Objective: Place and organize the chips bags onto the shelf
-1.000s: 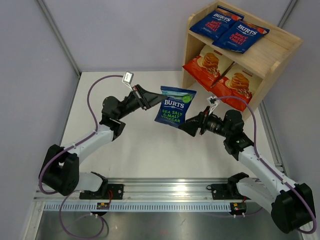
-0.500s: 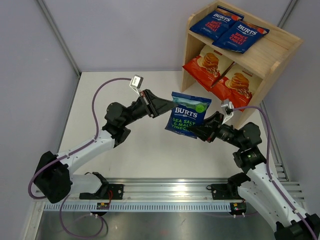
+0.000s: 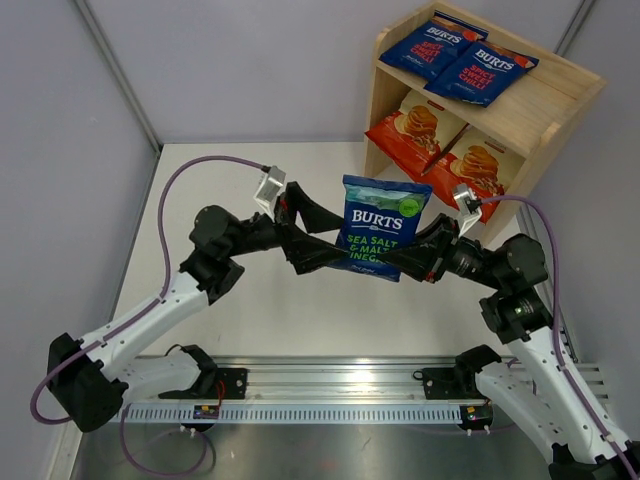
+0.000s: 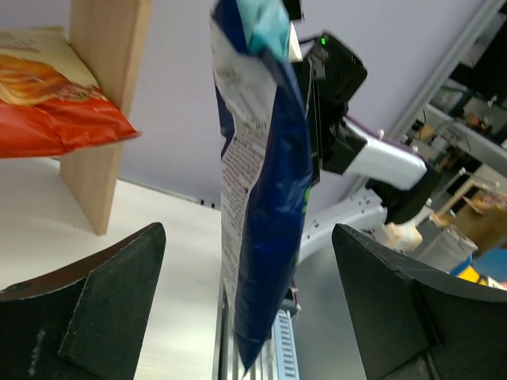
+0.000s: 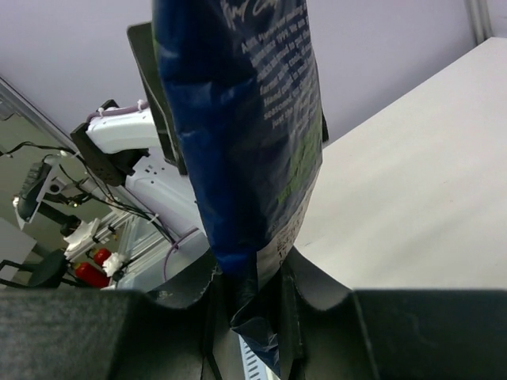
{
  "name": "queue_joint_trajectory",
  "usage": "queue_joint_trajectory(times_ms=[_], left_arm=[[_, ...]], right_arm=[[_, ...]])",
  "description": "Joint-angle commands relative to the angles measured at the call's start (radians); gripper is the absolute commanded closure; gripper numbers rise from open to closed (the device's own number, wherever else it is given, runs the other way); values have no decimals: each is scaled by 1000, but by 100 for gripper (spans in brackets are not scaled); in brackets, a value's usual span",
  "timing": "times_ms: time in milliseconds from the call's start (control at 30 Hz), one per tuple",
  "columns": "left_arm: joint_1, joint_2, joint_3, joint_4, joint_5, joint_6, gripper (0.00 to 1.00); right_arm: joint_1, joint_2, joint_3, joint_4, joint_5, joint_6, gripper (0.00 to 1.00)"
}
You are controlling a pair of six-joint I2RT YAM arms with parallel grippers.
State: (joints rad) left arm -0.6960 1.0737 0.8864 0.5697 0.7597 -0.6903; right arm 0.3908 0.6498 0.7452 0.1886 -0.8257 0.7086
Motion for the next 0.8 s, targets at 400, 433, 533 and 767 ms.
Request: queue_joint_trajectory(times_ms=[400,433,533,767], left_arm=[[-85,66,75,-5,1,34,72],[-85,74,80,11,10,12,74],[-85,98,86,125,18,-93,80],[-85,158,124,323,47,-273,87]], right_arm=[[5,-10,80,-47,23,69,64],[5,-15,91,-67,33,63,61],[5,-30,106,-124,57,52,48],[5,-88,68,-127,80,60,40]])
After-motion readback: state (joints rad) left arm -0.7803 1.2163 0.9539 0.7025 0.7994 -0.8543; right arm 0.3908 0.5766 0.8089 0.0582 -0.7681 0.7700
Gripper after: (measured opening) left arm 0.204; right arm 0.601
